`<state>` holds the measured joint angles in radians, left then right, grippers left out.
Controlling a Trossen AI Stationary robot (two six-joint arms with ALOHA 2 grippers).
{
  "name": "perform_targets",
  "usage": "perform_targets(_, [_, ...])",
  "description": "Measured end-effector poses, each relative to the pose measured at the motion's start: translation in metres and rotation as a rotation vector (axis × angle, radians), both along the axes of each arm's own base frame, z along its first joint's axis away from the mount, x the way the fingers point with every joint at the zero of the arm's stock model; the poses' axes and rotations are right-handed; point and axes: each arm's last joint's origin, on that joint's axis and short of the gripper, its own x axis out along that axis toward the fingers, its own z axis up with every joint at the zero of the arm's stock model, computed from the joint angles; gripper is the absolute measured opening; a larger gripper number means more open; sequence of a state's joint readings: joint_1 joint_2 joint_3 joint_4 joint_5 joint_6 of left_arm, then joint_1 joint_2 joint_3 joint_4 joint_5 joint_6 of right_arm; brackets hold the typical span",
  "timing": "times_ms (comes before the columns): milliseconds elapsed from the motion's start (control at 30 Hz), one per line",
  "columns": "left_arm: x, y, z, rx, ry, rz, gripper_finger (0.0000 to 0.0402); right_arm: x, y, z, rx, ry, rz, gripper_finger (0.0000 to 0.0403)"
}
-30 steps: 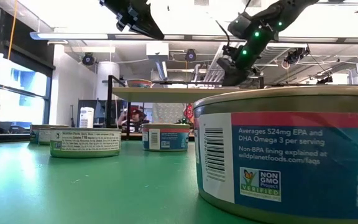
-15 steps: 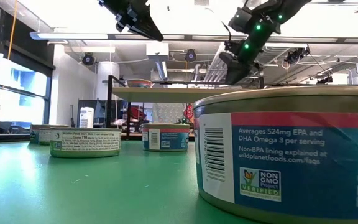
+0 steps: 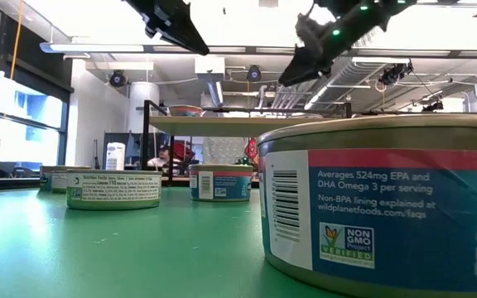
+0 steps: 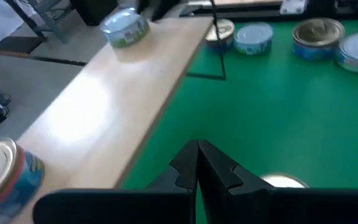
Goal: Stack canned seafood by type on shelf
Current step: Put the blue tuna can on the shelf aligned with the other blue tuna can
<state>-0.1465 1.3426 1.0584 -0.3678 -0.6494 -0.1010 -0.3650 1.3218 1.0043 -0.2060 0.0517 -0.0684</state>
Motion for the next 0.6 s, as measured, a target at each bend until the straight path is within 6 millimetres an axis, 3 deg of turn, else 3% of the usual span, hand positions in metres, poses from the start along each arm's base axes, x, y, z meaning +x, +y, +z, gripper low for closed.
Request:
perform_targets(167, [-0.009,-0.030,-0.014,-0.068,0.000,-0.039,0.0000,-0.003,0.075,-0.053,0.018,-0.071,0.242,0.0133])
perform_targets(333, [-0.022,-0.051,-0.056,-0.158,-0.037,-0.057,0.0000,-0.016,0.132,-0.096,0.062,-0.174,0.434,0.0134])
perform_targets(467, [-0.036,-0.058,-0.092,-0.271,-0.100,-0.023,0.0000,-0.026,0.156,-0.117,0.065,-0.222,0.521,0.0133])
perform_targets(600, [-0.043,-0.054,-0.117,-0.372,-0.178,0.034,0.0000,-0.023,0.164,-0.132,0.079,-0.192,0.528,0.0134])
